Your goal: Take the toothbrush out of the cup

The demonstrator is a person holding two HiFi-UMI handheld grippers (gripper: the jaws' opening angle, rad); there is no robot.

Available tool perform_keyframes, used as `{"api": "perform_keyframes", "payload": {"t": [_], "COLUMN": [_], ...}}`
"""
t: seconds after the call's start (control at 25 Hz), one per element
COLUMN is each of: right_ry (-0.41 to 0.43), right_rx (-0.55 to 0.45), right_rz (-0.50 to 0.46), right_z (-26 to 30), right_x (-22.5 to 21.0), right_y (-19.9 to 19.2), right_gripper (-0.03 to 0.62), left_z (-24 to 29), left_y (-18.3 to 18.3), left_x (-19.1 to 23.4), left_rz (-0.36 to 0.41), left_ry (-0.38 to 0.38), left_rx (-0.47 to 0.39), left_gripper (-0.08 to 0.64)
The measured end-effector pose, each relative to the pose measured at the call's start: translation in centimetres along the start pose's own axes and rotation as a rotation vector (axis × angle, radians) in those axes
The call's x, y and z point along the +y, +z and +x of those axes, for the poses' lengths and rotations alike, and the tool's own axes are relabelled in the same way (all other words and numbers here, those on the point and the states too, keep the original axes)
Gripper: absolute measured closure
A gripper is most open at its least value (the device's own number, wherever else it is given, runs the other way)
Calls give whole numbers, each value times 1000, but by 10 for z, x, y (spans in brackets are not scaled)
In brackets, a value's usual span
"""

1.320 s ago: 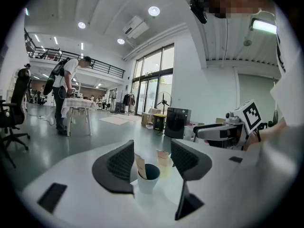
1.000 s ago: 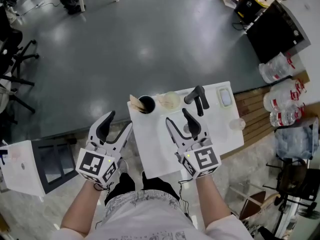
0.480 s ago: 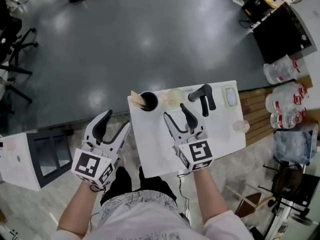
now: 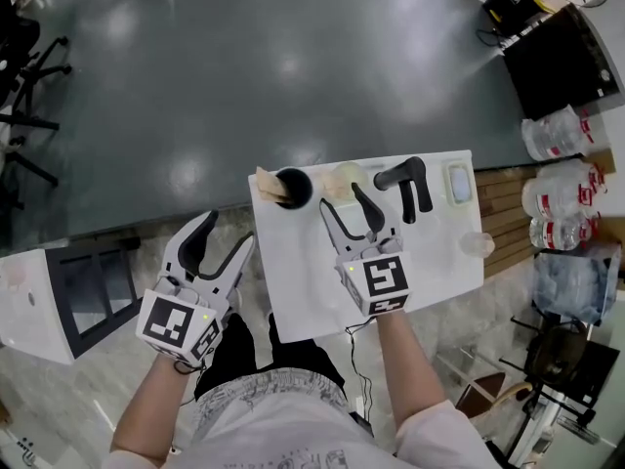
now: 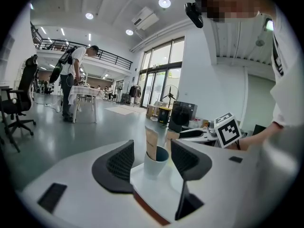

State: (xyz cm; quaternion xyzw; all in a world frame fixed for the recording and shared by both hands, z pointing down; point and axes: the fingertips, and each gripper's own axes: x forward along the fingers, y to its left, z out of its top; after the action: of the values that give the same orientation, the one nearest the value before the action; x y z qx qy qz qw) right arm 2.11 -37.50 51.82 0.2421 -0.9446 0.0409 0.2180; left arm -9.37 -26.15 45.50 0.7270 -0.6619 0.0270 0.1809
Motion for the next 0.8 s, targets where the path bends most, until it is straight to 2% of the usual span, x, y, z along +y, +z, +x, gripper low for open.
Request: {"api": "perform_keyframes", "payload": {"t": [0.56,0.8], "right_ry": [-49,-65], "right_rx": [14,25], "right_rz": [-52,-72], "right_z": [22,25], "right_x": [-8,-9], "right_y": [-12,-15], "right_gripper": [385,392], "left_z": [-13,-14], "left_y": [-24,-24], "left_x": [9,12], "left_rz": [-11,-9], "left_ry": [9,10], "left_rx": [55,57], "left_gripper": [307,307]}}
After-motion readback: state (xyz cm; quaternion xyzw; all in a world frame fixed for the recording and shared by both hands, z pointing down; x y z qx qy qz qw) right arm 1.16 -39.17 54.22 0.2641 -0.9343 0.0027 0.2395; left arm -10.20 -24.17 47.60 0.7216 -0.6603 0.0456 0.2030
